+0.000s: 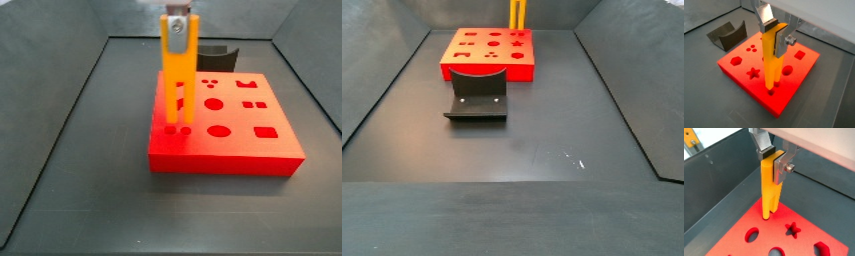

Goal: Insert the square-circle object.

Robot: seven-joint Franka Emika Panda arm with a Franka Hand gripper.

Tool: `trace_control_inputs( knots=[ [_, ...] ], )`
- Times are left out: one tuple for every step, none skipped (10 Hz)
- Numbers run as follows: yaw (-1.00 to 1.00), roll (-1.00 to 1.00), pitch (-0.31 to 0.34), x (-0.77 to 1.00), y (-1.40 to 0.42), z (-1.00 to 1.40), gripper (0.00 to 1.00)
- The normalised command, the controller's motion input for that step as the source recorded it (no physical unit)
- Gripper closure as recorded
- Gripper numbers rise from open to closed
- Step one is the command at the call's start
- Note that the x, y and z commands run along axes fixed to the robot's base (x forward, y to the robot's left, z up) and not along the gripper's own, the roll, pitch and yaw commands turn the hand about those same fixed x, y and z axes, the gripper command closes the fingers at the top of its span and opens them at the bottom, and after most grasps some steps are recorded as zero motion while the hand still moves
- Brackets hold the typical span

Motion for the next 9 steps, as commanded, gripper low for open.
trace_control_inputs(
  knots=[
    [0.13,0.00,-0.003,0.00,-0.19,-0.17,1.00],
    [0.31,0.00,0.000,0.33,-0.01,-0.27,1.00],
    [0.39,0.02,0.000,0.31,0.05,-0.31,1.00],
    [0.38,0.01,-0.003,0.22,0.10,-0.27,1.00],
    [0.15,0.02,-0.021,-0.04,0.00,-0.29,1.00],
    [0.12,0.01,0.000,-0.13,-0.17,-0.18,1.00],
    [0.07,0.03,0.000,-0.24,-0.17,-0.14,1.00],
    [0.05,0.04,0.000,-0.24,-0.20,-0.11,1.00],
    [0.11,0.04,-0.003,0.00,0.00,-0.28,1.00]
  ],
)
